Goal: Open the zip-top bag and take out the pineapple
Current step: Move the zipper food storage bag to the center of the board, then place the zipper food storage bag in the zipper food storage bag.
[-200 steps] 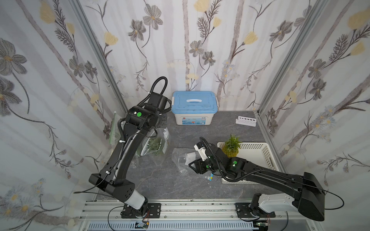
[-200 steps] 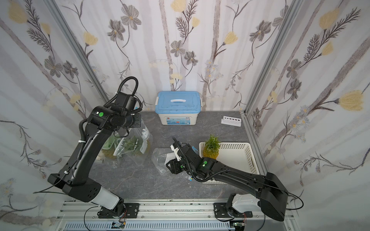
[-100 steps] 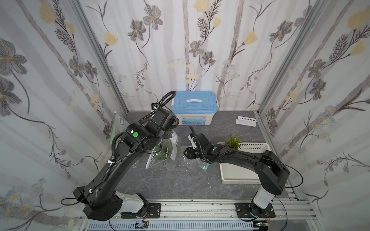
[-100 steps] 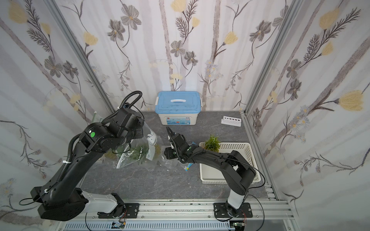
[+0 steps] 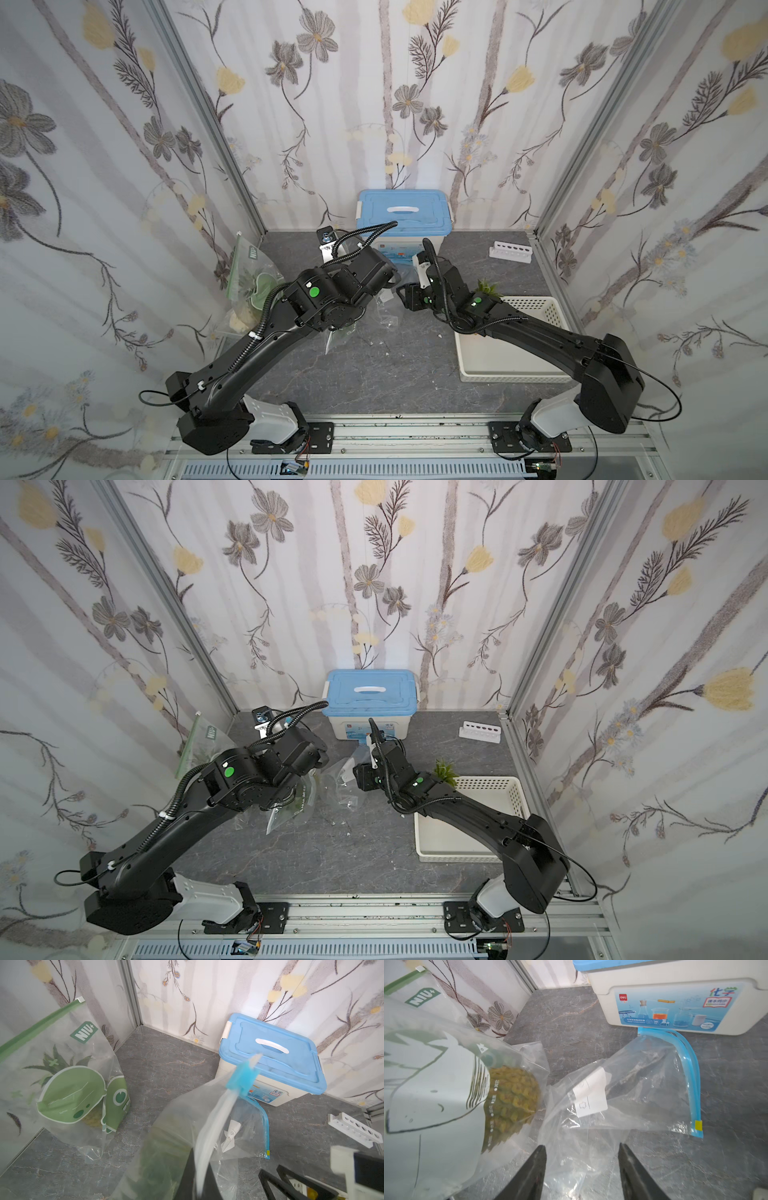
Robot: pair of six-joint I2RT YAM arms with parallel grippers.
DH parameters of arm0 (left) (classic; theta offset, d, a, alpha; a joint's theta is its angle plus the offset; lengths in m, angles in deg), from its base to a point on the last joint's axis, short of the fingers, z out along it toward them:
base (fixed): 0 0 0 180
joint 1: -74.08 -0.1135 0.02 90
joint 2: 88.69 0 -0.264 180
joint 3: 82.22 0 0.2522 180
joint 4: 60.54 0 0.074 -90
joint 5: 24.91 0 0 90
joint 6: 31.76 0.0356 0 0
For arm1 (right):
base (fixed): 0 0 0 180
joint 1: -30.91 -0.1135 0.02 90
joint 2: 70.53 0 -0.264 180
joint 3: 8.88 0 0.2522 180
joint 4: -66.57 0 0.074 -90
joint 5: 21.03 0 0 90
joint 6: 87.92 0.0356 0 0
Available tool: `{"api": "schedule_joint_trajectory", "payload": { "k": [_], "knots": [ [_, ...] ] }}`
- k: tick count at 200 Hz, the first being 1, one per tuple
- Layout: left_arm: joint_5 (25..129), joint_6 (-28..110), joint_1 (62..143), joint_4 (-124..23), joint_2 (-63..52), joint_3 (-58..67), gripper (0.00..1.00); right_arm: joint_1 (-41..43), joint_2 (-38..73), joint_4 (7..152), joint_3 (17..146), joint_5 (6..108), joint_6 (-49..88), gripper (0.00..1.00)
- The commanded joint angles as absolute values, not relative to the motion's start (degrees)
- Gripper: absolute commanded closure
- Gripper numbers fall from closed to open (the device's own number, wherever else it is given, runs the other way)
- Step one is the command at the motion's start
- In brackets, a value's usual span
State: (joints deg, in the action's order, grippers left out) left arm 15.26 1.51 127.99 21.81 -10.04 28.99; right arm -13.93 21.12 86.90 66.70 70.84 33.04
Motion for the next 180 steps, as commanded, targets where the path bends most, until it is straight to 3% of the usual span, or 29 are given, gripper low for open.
{"api": "schedule_joint_trajectory", "payload": {
  "k": [1, 71, 127, 180],
  "knots": [
    [7.19, -7.43, 128.68, 20.10, -9.92, 28.41, 1.00, -13.97, 16.02, 85.82, 63.96, 74.07, 32.98, 0.42],
    [2.94, -13.77, 129.00, 21.80, -6.51, 30.24, 1.00, -13.98, 7.60, 86.55, 60.25, 75.63, 33.46, 0.42],
    [8.35, -11.95, 123.04, 13.46, -6.31, 22.82, 1.00, -13.99, 4.20, 88.18, 58.58, 76.99, 34.39, 0.42],
    [13.53, -8.22, 119.17, 7.46, 1.17, 23.05, 1.00, -13.97, 2.78, 90.36, 58.58, 78.65, 34.69, 0.41]
  ]
}}
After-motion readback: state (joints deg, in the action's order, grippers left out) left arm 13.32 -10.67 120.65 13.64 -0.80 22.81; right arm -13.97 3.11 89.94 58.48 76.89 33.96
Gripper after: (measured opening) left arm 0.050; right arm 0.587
